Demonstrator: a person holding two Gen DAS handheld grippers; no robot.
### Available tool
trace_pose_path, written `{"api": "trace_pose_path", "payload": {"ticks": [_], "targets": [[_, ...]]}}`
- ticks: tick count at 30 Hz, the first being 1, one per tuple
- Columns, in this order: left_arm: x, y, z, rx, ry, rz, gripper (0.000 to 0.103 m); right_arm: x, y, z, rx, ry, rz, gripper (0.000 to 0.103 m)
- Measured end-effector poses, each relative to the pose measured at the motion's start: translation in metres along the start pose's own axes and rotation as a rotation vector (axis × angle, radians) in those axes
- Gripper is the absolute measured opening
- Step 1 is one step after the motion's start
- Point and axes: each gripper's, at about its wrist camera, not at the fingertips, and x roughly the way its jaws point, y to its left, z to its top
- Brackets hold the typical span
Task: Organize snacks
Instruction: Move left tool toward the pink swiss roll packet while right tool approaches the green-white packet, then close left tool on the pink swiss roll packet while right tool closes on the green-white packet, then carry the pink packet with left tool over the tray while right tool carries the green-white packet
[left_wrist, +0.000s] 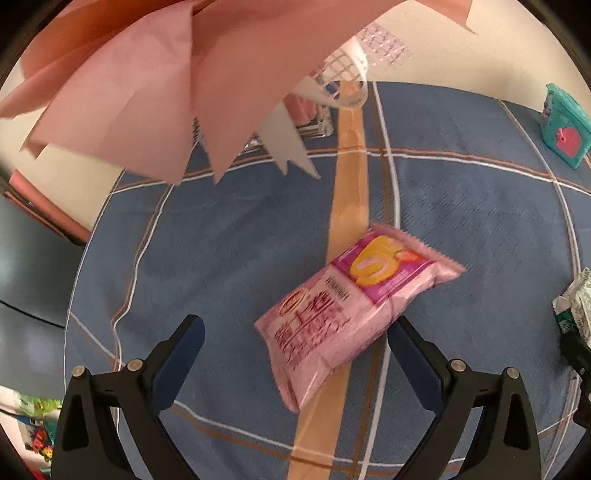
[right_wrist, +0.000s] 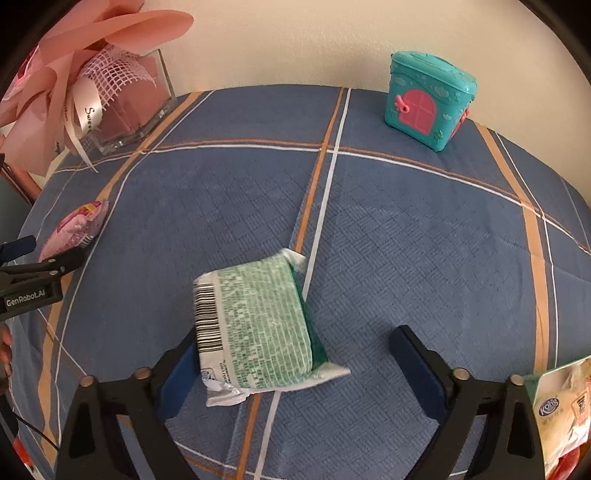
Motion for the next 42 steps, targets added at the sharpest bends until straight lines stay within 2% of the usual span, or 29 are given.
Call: {"api": "trace_pose_path", "payload": {"ticks": [2,4,6,7,10,13,16,23,32,39,42], "targets": [[0.001,-0.002,0.006,0.010,-0.001,-0.019,0.099,0.000,0.001,0.002,-0.001,-0.006,-0.004,0.086],[0.000,-0.006,0.011,0.037,-0.004,-0.024,0.098,-0.001,0.001,0.004,0.000,-0.010,-0.002,0.074],[0.000,-0.011,0.016,0.065,-0.008,-0.027,0.090,-0.003,0.000,0.005,0.002,-0.013,0.001,0.063],[0.000,-0.013,0.019,0.076,-0.006,-0.027,0.081,-0.003,0.000,0.006,0.006,-0.014,0.001,0.059],[0.002,-0.018,0.023,0.088,0.010,-0.035,0.072,-0.009,-0.007,0.002,0.014,-0.007,0.009,0.057],[0.000,-0.021,0.022,0.088,0.017,-0.054,0.052,-0.010,-0.009,0.001,0.015,-0.002,0.013,0.054],[-0.004,-0.022,0.019,0.075,0.016,-0.058,0.043,-0.014,-0.012,-0.002,0.027,0.004,0.018,0.054],[-0.030,-0.032,-0.021,0.042,0.025,-0.067,0.040,-0.024,-0.014,-0.013,0.041,0.029,0.035,0.053],[-0.078,-0.052,-0.059,-0.101,0.008,-0.203,0.040,-0.058,-0.024,-0.041,0.072,0.042,0.053,0.053],[-0.125,-0.072,-0.092,-0.190,-0.026,-0.276,0.040,-0.097,-0.045,-0.070,0.106,0.030,0.052,0.053],[-0.138,-0.083,-0.100,-0.198,-0.051,-0.299,0.040,-0.113,-0.060,-0.084,0.120,0.022,0.044,0.053]]}}
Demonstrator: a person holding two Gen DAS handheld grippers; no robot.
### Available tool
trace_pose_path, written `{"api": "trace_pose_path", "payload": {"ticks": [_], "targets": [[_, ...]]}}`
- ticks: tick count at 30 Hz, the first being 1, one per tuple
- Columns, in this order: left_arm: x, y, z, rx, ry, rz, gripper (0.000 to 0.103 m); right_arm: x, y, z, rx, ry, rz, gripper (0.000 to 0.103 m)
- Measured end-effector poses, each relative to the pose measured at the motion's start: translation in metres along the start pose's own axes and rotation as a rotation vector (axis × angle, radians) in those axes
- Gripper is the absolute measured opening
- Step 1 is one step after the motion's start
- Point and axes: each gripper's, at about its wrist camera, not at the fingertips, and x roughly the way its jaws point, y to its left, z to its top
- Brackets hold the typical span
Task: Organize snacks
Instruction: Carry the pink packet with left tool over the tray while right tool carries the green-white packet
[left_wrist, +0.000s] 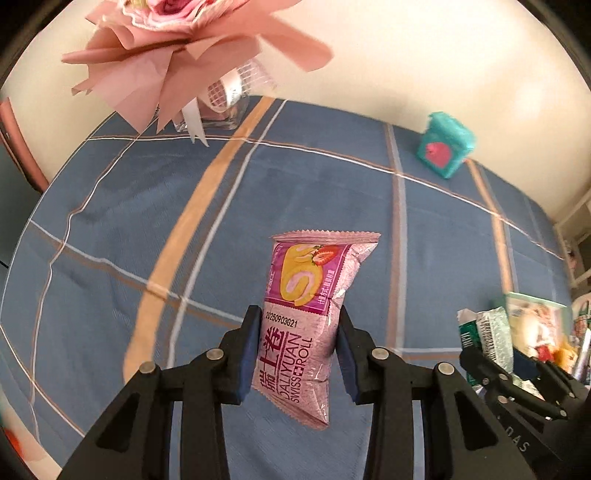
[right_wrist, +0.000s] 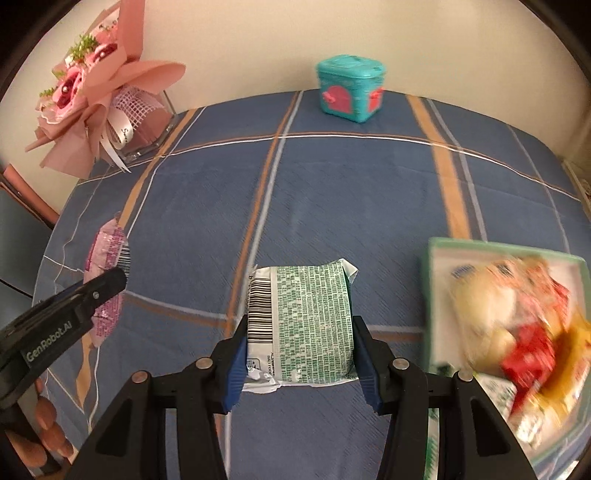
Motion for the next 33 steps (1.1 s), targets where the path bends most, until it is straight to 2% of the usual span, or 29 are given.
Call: {"api": "trace_pose_path", "payload": {"ticks": [4,8,18,26,33], "targets": [[-0.015,-0.022,-0.012,0.025,-0.023,-0.025,0.040,-0.021,-0.027,-0.018,0.049,-0.011,-0.007,0.054],[-0.030,-0.061,-0.025,0.091,-0.042,-0.071,0.040,-0.042,-0.056,-0.033,0.090,-0.032,-0.027,0.054],[-0.042,-0.156,-0.062,0.203,-0.008,-0.209,0.040,-0.084,-0.132,-0.070,0.198,-0.072,-0.069,0.054],[-0.043,-0.211,-0.087,0.279,0.020,-0.257,0.040,-0.085,-0.184,-0.094,0.281,-0.033,-0.104,0.054],[-0.026,-0.230,-0.101,0.255,0.095,-0.297,0.040,-0.074,-0.211,-0.103,0.323,0.007,-0.113,0.054]]}}
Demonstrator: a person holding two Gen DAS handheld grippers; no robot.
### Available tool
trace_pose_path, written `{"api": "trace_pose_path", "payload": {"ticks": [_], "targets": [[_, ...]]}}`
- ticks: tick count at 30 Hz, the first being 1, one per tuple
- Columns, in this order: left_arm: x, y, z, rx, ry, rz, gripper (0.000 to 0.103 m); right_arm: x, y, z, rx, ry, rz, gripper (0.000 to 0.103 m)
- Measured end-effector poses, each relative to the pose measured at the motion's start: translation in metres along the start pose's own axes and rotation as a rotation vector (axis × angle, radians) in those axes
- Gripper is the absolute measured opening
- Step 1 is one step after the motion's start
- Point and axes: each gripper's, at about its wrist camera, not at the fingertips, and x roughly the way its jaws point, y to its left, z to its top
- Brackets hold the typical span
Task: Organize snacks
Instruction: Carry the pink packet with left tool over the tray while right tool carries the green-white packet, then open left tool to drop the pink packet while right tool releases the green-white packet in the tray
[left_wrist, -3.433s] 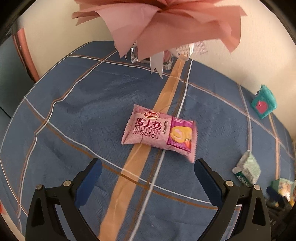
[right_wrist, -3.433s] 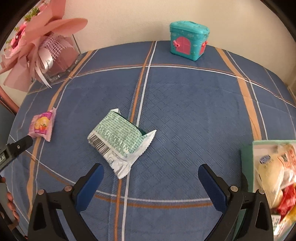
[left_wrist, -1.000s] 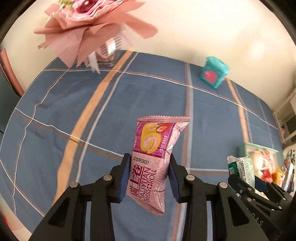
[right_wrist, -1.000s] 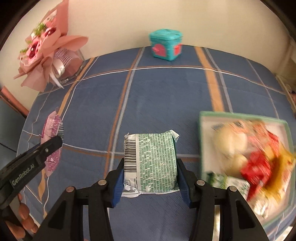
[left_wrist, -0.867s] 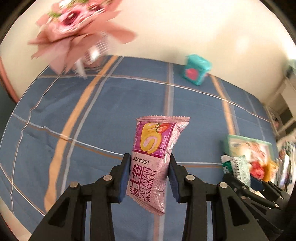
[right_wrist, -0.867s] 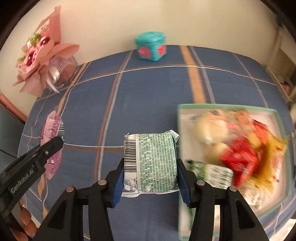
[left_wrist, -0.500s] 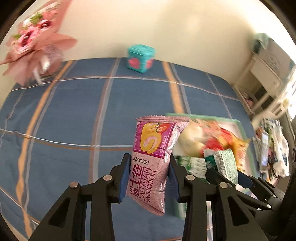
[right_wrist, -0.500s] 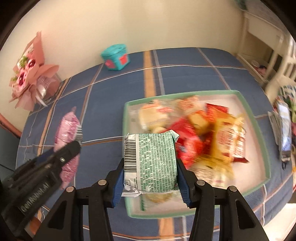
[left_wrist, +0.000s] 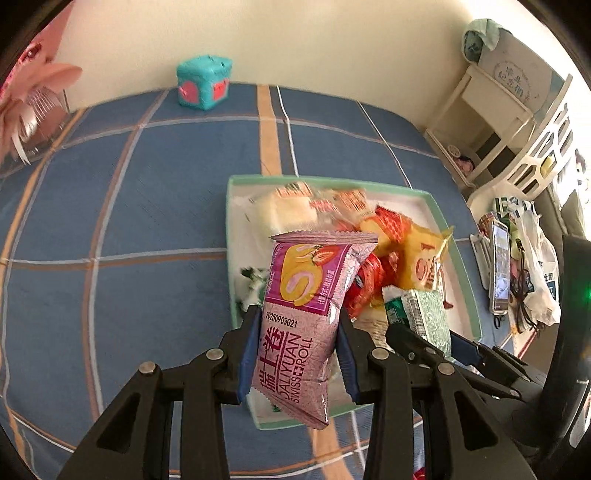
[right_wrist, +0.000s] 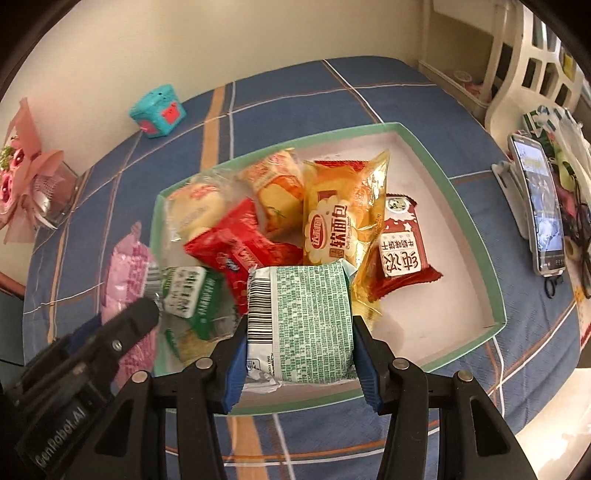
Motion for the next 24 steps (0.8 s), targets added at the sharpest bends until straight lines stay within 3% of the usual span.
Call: {"api": "trace_pose_path", "payload": {"ticks": [12,17,24], "targets": [[0.022,-0.004,-0.007,-0.043,0.061,-0.054,0.042,0.021,-0.017,0.003,0.046,0.041,-0.007,0.054],[0.021,0.008,-0.007,-0.098,0.080,-0.064,0.063,0.021,-0.016,0.004,0.046,0.041,-0.010,0.057],[0.009,0.018,-0.005,-0.126,0.064,-0.082,0.070,0.015,-0.014,0.005,0.039,0.020,-0.014,0.072]]}}
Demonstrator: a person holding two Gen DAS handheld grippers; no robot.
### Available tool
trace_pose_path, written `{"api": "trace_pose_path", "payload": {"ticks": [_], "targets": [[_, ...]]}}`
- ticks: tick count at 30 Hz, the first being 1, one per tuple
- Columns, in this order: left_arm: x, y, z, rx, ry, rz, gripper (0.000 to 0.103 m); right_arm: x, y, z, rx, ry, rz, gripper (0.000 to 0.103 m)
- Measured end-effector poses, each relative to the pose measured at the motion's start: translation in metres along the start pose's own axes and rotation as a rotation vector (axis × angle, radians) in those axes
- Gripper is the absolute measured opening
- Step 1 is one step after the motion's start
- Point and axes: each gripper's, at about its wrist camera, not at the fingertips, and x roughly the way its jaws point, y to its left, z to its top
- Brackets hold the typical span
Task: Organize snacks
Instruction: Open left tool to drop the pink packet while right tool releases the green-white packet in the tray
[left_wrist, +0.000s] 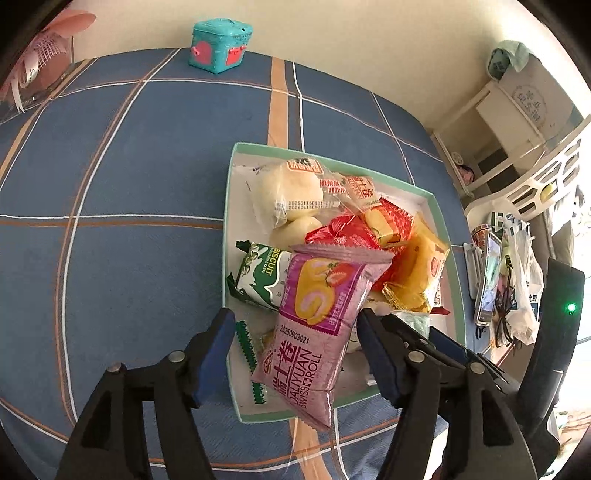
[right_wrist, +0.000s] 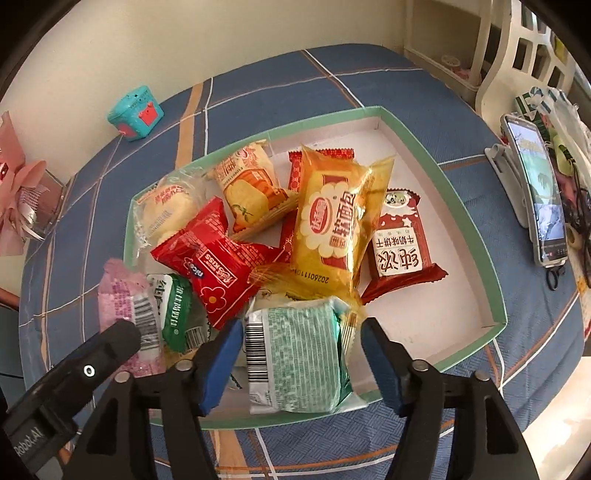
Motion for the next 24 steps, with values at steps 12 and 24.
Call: {"api": "trace_pose_path", "payload": {"ticks": [12,24], "targets": [[-0.028,0.012,-0.003,0.008,-0.062,0.062,0.078,-0.015,0.001,-0.005,0.008,-0.039,-0.009,0.078],[-0.047,0.048,-0.017,0.022,-0.148,0.405,0.088,-0.032,0.025,-0.028,-0.049,-0.074,0.005,0.086]]}}
